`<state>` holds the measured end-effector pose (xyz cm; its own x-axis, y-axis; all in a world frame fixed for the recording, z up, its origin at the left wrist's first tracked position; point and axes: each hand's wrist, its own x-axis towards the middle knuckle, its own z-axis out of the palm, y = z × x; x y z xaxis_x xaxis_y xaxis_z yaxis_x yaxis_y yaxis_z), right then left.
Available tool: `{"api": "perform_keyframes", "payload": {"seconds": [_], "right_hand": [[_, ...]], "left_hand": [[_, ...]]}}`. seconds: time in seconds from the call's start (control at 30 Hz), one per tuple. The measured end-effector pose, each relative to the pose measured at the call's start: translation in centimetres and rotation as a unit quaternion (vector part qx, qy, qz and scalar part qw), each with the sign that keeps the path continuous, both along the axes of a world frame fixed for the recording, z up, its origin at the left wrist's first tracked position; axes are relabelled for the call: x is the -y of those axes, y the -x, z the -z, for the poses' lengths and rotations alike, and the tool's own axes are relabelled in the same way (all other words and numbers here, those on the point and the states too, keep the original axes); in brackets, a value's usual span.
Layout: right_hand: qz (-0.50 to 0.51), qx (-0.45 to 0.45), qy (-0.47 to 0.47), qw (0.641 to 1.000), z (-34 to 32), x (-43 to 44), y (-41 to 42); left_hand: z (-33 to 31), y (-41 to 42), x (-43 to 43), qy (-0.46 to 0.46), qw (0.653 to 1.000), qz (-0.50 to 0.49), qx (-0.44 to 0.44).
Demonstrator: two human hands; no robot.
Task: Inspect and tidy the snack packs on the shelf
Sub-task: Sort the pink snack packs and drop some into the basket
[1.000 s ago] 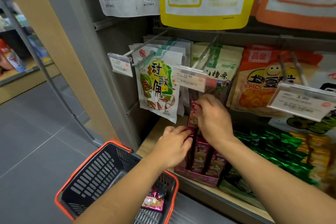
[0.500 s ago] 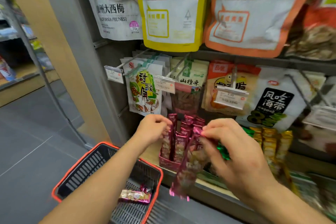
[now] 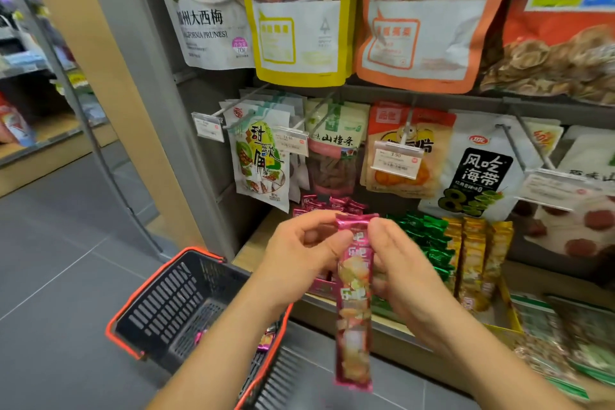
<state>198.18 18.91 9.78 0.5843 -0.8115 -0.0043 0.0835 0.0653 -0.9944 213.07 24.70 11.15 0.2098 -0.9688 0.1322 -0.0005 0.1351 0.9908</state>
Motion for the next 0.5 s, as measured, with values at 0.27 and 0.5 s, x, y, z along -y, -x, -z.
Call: {"api": "perform_keyframes", "payload": {"seconds": [0.27, 0.5], "right_hand": [[-0.014, -0.138, 0.077, 0.987, 0.6, -0.2, -0.7], [0.041, -0.252, 0.211, 0.944, 1.1, 0.3, -0.4]], "left_hand": [[0.6, 0.2, 0.8, 0.014, 0.994, -0.112, -0.018], [0.2, -1.1, 0.6, -0.024, 0.972, -0.122, 0.197]]}}
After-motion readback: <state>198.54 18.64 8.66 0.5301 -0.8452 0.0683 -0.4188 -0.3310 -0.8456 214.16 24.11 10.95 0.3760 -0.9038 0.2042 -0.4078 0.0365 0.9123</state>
